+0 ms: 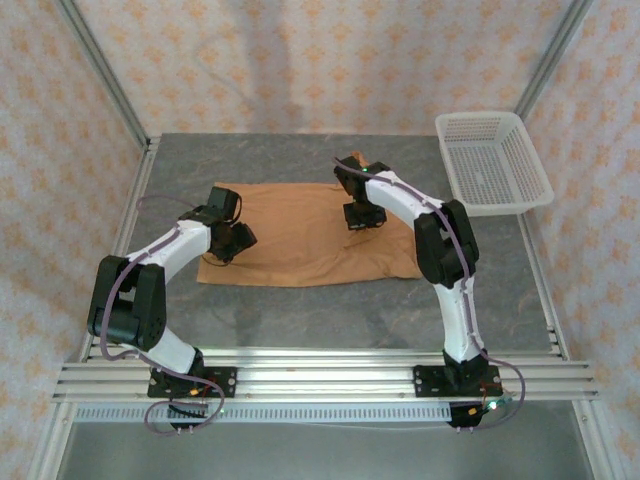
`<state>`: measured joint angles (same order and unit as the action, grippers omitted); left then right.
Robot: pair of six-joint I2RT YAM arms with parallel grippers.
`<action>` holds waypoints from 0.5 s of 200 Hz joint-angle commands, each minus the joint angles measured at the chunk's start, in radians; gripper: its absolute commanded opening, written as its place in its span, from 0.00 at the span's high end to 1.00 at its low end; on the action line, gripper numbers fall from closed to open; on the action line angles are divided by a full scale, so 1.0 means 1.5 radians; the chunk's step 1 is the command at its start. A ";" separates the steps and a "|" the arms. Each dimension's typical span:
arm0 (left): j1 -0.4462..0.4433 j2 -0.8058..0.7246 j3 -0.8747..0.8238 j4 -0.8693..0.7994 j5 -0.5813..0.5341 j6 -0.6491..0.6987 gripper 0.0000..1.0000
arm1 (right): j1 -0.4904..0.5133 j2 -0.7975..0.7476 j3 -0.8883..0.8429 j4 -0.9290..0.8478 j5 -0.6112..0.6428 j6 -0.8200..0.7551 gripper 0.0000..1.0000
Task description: Fold the inside-out t-shirt
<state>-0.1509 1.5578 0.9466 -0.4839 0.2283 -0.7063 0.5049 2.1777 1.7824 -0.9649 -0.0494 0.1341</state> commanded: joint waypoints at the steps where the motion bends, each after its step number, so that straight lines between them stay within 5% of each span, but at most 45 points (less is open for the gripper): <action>1: -0.006 0.003 0.003 -0.002 -0.008 0.009 0.51 | -0.002 -0.015 0.014 -0.005 0.004 0.004 1.00; 57: -0.006 0.006 -0.003 0.004 -0.008 0.008 0.52 | 0.014 -0.085 0.025 0.008 -0.008 0.008 1.00; 100: -0.006 -0.001 -0.003 0.000 -0.009 0.008 0.52 | 0.014 -0.022 0.097 -0.019 -0.007 -0.003 0.99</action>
<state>-0.1509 1.5578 0.9466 -0.4839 0.2283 -0.7063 0.5232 2.1056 1.8576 -0.9615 -0.0681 0.1368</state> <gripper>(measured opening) 0.482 0.041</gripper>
